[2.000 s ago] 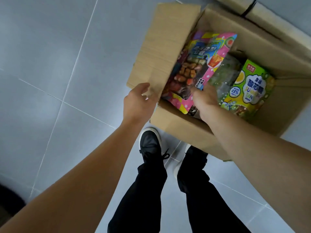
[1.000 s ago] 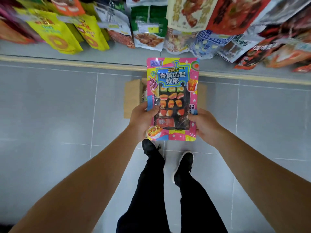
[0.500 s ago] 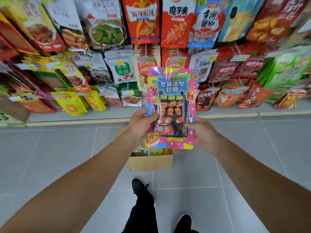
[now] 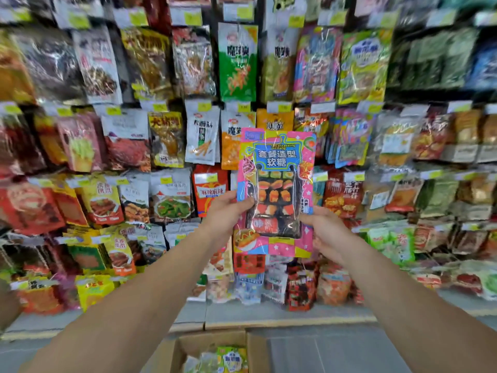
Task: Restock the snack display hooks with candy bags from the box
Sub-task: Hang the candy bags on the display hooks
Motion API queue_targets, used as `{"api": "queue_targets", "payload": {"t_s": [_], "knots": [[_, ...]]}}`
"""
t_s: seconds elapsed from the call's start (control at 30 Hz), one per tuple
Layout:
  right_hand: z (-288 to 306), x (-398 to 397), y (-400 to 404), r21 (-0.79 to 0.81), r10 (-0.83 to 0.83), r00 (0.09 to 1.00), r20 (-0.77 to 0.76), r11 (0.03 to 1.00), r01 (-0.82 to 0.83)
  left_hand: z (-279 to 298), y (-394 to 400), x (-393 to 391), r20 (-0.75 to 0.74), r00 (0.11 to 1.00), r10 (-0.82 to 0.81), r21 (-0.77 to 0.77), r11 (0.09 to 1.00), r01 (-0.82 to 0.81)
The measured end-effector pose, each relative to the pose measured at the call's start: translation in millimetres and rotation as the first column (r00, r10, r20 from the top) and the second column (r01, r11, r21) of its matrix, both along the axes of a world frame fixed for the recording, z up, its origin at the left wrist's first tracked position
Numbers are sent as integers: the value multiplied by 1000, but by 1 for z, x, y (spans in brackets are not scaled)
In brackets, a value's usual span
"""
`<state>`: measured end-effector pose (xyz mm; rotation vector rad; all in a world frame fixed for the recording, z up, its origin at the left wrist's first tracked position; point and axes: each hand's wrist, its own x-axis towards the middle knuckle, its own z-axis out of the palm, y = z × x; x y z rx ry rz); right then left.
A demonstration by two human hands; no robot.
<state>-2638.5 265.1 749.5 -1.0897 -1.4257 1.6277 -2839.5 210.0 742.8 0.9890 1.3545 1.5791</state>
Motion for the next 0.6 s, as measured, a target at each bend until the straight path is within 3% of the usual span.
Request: {"api": "queue_targets", "payload": {"t_s": [0.2, 0.43, 0.6], "knots": [[52, 1, 36, 126, -23, 993, -113, 991, 37, 67, 28, 9, 60, 997, 46, 42, 998, -49], [77, -19, 91, 240, 0, 999, -47, 971, 11, 127, 79, -8, 111, 994, 12, 117, 993, -25], [91, -42, 139, 242, 28, 998, -52, 970, -14, 147, 136, -37, 58, 998, 30, 192, 980, -41]]}}
